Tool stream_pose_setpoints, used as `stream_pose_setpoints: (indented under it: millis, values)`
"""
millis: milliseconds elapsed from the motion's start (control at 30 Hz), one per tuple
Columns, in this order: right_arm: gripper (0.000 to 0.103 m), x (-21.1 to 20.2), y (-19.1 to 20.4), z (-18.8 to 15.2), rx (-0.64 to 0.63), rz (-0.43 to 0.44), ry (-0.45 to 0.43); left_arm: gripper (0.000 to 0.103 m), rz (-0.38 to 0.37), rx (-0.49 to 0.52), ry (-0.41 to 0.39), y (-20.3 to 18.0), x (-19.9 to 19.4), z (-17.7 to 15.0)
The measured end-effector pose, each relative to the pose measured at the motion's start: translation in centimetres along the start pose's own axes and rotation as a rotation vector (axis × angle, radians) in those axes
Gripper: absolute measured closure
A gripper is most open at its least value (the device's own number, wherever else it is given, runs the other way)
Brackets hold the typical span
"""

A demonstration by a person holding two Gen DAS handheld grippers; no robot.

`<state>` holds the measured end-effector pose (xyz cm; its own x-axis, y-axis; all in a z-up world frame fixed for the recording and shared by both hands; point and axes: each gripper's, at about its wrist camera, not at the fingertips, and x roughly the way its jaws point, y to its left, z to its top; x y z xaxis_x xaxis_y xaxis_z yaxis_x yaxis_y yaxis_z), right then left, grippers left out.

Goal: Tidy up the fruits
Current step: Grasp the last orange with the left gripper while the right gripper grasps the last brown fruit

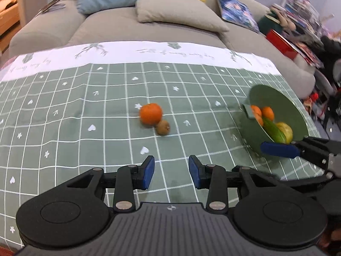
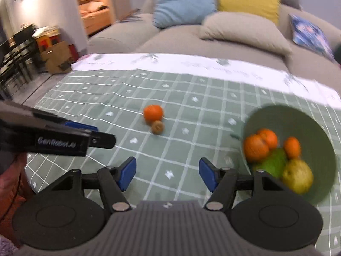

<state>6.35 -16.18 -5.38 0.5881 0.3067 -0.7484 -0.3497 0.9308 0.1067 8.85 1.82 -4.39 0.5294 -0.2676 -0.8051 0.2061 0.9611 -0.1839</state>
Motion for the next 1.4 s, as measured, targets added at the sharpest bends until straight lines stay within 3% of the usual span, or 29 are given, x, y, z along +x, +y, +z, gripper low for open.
stream_pose_setpoints:
  millis: [200, 333, 500, 567, 733, 833, 1033, 1133, 1300, 1400]
  values:
    - [0.043, 3.8, 0.9, 1.1, -0.033, 0.006, 0.017, 0.059, 0.020, -0.030, 0.004, 1.6, 1.3, 0.9]
    - [0.050, 6.6, 0.8, 2.0, -0.002, 0.025, 0.053, 0.059, 0.034, -0.009, 0.018, 2.1, 2.3, 1.6]
    - [0.060, 9.8, 0.9, 2.9, 0.010, 0.050, 0.093, 0.059, 0.062, 0.010, -0.021, 2.8, 2.9, 2.3]
    - [0.065, 10.9, 1.1, 3.3, -0.005, 0.051, 0.090, 0.059, 0.055, -0.002, -0.016, 3.4, 3.5, 2.6]
    - [0.066, 13.6, 1.1, 4.3, -0.018, 0.048, 0.088, 0.059, 0.036, -0.036, -0.002, 4.7, 4.9, 3.2]
    - [0.074, 14.8, 0.8, 4.7, -0.018, 0.051, 0.090, 0.059, 0.038, -0.054, 0.011, 5.3, 5.6, 3.5]
    - [0.075, 16.4, 0.5, 4.9, -0.009, 0.058, 0.108, 0.059, 0.005, -0.070, 0.036, 5.9, 6.9, 3.8]
    - [0.083, 16.7, 0.3, 4.7, -0.002, 0.076, 0.113, 0.059, -0.011, -0.061, 0.038, 5.7, 7.4, 3.9]
    - [0.083, 16.2, -0.2, 4.6, 0.017, 0.082, 0.107, 0.045, -0.025, -0.042, 0.047, 5.2, 8.4, 4.5]
    - [0.083, 15.4, -1.1, 4.7, 0.029, 0.039, 0.100, 0.039, -0.028, -0.042, 0.043, 4.9, 9.1, 4.9]
